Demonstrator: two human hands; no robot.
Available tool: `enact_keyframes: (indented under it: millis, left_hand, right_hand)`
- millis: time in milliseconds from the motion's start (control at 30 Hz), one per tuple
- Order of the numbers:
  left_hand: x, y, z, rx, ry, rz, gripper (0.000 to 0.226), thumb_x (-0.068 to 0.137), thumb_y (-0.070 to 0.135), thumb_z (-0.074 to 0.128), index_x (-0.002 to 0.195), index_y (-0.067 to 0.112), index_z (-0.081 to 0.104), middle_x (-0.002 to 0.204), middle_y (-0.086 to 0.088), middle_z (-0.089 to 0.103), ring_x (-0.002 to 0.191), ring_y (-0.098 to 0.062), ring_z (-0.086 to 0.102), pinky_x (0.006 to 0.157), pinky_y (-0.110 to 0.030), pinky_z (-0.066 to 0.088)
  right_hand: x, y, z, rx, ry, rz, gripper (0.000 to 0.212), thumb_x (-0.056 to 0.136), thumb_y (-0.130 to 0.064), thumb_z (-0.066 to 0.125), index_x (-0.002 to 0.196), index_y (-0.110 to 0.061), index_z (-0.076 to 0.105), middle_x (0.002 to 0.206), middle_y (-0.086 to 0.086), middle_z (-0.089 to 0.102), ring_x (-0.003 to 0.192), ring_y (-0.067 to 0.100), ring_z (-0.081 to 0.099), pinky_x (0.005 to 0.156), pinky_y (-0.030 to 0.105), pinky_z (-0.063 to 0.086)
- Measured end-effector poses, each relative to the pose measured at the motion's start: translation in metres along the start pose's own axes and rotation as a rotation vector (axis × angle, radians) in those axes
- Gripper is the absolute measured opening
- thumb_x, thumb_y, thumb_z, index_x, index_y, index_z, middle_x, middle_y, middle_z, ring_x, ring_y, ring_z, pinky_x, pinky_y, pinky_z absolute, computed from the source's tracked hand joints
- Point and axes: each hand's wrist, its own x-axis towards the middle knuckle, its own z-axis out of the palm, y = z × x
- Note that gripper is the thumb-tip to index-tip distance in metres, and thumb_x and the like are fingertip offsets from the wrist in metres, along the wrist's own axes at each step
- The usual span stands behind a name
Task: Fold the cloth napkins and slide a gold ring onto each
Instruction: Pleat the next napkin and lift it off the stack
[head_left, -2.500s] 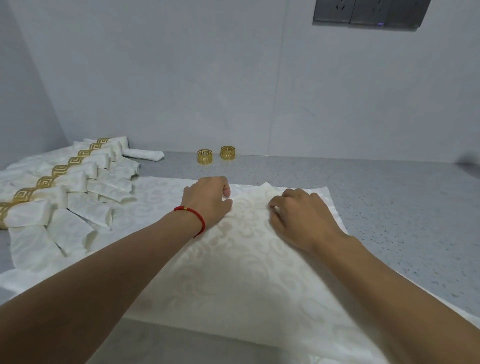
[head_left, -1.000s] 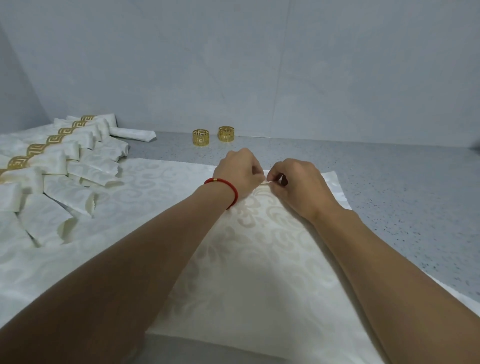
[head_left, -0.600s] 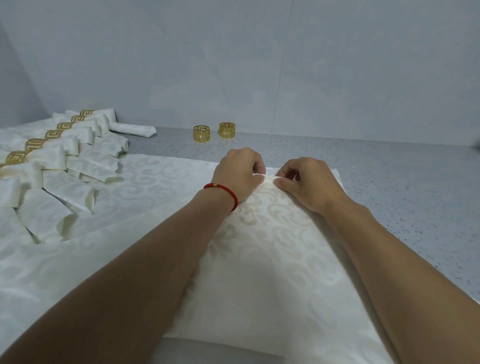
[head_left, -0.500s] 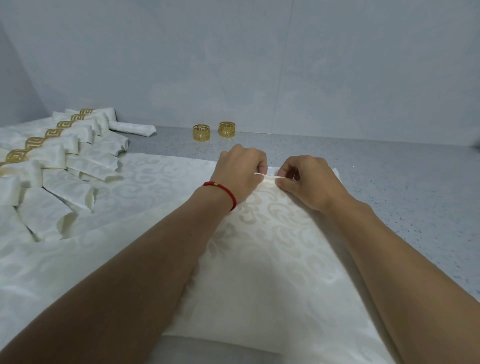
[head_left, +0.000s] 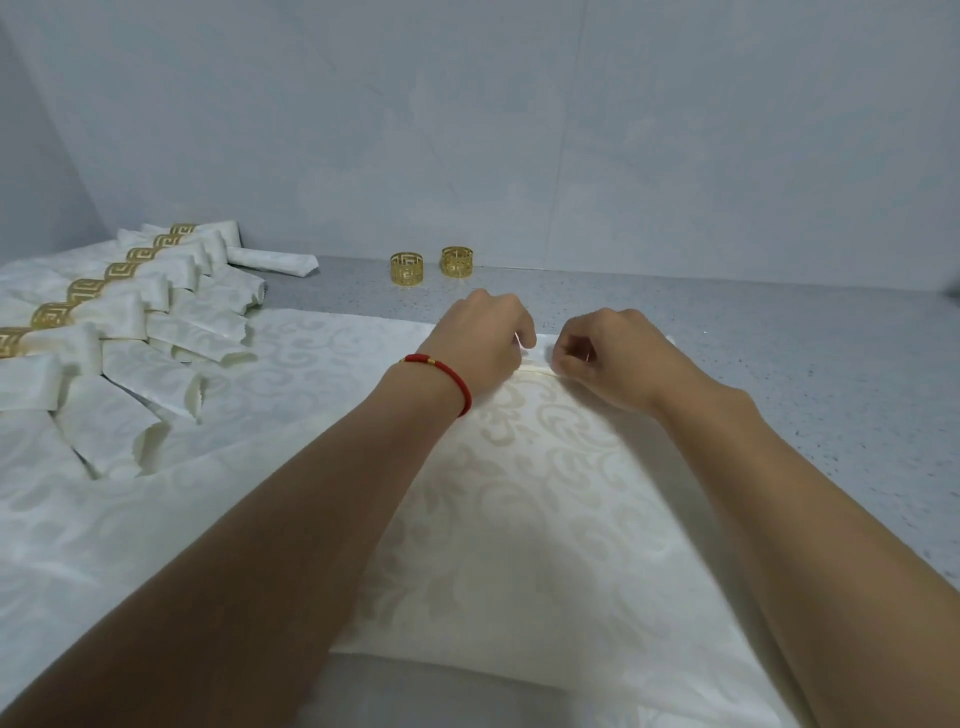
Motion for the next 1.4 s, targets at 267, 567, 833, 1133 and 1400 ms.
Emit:
enact_keyframes:
  millis: [267, 567, 833, 1133, 1400]
  left_hand:
    - [-0.003, -0.010, 0.005, -0.051, -0.053, 0.056, 0.022, 0.085, 0.006, 0.064, 0.068, 0.018, 0.063, 0.069, 0.001, 0.058, 0.067, -0.016, 0.053, 0.073, -0.040, 0.056]
    - [-0.003, -0.007, -0.018, 0.197, -0.166, 0.258, 0.027, 0.083, 0.003, 0.061, 0.080, 0.029, 0.055, 0.078, 0.012, 0.055, 0.080, -0.018, 0.060, 0.063, -0.029, 0.043]
    - [-0.022, -0.007, -0.019, 0.190, -0.203, 0.261, 0.036, 0.085, -0.004, 0.048, 0.101, 0.018, 0.070, 0.100, 0.002, 0.065, 0.094, -0.020, 0.060, 0.081, -0.036, 0.051]
    - [-0.021, -0.015, -0.016, 0.070, -0.166, 0.131, 0.012, 0.091, 0.007, 0.063, 0.085, 0.009, 0.073, 0.089, -0.001, 0.066, 0.080, -0.020, 0.062, 0.077, -0.039, 0.055]
    - [-0.024, -0.013, -0.019, 0.353, -0.073, 0.220, 0.012, 0.098, 0.018, 0.052, 0.087, 0.021, 0.050, 0.087, 0.003, 0.059, 0.084, -0.021, 0.052, 0.078, -0.036, 0.038]
  right_hand:
    - [-0.003, 0.002, -0.001, 0.009, -0.070, 0.025, 0.006, 0.094, -0.024, 0.069, 0.097, -0.018, 0.071, 0.094, -0.005, 0.069, 0.092, 0.017, 0.063, 0.083, 0.035, 0.053]
    - [-0.017, -0.021, -0.013, -0.349, -0.067, -0.121, 0.016, 0.089, -0.011, 0.058, 0.100, -0.023, 0.057, 0.102, -0.003, 0.057, 0.092, 0.023, 0.054, 0.067, 0.032, 0.031]
    - [-0.040, -0.010, -0.015, -0.046, -0.054, -0.056, 0.018, 0.095, -0.017, 0.060, 0.104, -0.027, 0.071, 0.088, -0.013, 0.064, 0.084, 0.012, 0.062, 0.068, 0.026, 0.041]
    - [-0.040, 0.004, -0.014, -0.032, -0.077, 0.051, 0.008, 0.094, -0.026, 0.069, 0.100, -0.022, 0.071, 0.099, -0.007, 0.068, 0.094, 0.017, 0.061, 0.087, 0.040, 0.054]
    - [-0.022, -0.003, -0.019, -0.253, -0.079, -0.081, 0.007, 0.097, -0.019, 0.052, 0.094, -0.024, 0.051, 0.104, -0.002, 0.059, 0.089, 0.024, 0.054, 0.074, 0.036, 0.043]
